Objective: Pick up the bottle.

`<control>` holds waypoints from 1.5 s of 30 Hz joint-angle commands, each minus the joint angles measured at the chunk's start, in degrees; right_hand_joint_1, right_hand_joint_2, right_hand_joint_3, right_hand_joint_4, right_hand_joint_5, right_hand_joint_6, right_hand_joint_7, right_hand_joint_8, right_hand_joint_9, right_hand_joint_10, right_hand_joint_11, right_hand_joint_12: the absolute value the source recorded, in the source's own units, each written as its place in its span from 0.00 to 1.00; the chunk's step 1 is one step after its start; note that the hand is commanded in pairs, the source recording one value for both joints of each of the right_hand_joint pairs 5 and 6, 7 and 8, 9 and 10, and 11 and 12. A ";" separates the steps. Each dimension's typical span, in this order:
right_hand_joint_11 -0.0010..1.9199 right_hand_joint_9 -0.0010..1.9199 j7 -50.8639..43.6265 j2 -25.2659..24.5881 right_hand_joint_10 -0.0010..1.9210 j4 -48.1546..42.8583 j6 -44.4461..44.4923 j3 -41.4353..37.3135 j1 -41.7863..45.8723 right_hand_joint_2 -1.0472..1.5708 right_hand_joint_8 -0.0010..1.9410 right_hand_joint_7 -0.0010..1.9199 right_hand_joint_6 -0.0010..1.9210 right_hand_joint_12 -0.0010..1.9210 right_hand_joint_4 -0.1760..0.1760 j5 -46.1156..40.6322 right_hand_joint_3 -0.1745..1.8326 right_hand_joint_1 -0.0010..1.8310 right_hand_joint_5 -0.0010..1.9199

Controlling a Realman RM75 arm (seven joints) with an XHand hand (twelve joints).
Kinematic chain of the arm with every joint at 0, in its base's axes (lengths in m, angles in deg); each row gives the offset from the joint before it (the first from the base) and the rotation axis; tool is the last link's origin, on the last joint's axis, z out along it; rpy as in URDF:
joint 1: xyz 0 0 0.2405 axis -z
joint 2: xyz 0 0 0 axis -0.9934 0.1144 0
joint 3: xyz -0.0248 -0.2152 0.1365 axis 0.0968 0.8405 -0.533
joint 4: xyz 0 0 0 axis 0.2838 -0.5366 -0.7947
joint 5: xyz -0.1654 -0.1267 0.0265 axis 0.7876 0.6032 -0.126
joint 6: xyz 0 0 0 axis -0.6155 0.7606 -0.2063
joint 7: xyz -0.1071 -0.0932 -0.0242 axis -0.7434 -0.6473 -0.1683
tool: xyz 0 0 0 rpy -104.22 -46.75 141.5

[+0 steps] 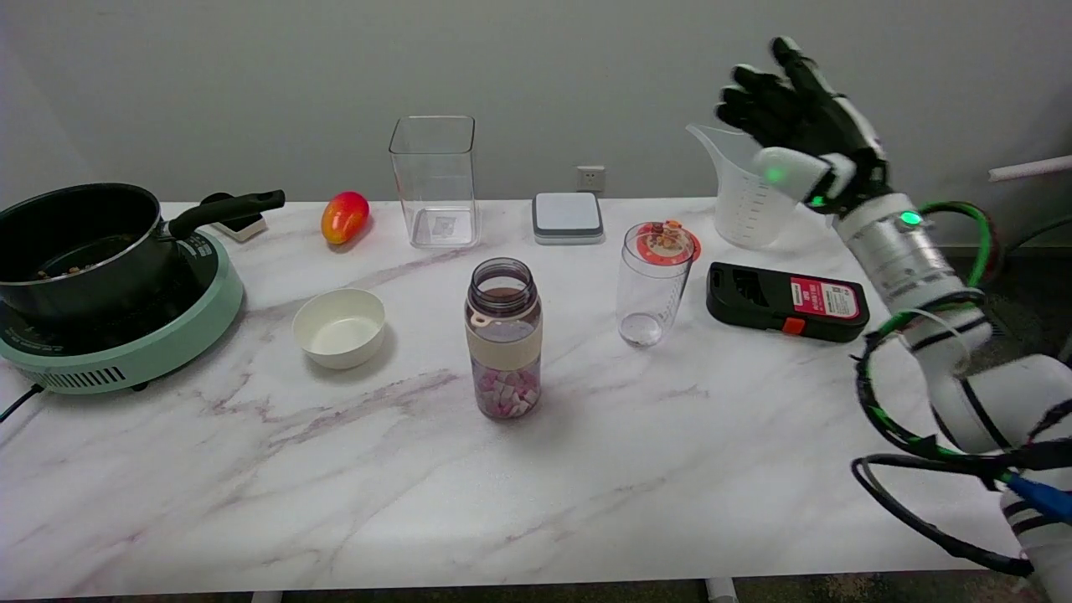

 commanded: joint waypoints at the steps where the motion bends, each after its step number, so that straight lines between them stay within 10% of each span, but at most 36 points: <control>1: 0.24 0.22 -12.70 2.86 0.22 -12.40 26.98 37.26 -18.97 0.27 0.19 0.19 0.01 0.24 0.50 14.61 0.64 0.67 0.01; 24: 0.25 0.26 -12.40 -7.17 0.26 -15.69 25.01 41.43 -8.89 0.26 0.23 0.24 0.07 0.25 0.50 35.70 0.72 0.67 0.07; 45: 0.17 0.17 -12.22 -8.56 0.17 -9.35 19.63 38.82 -6.26 0.18 0.16 0.17 0.00 0.17 0.50 32.50 0.65 0.63 0.00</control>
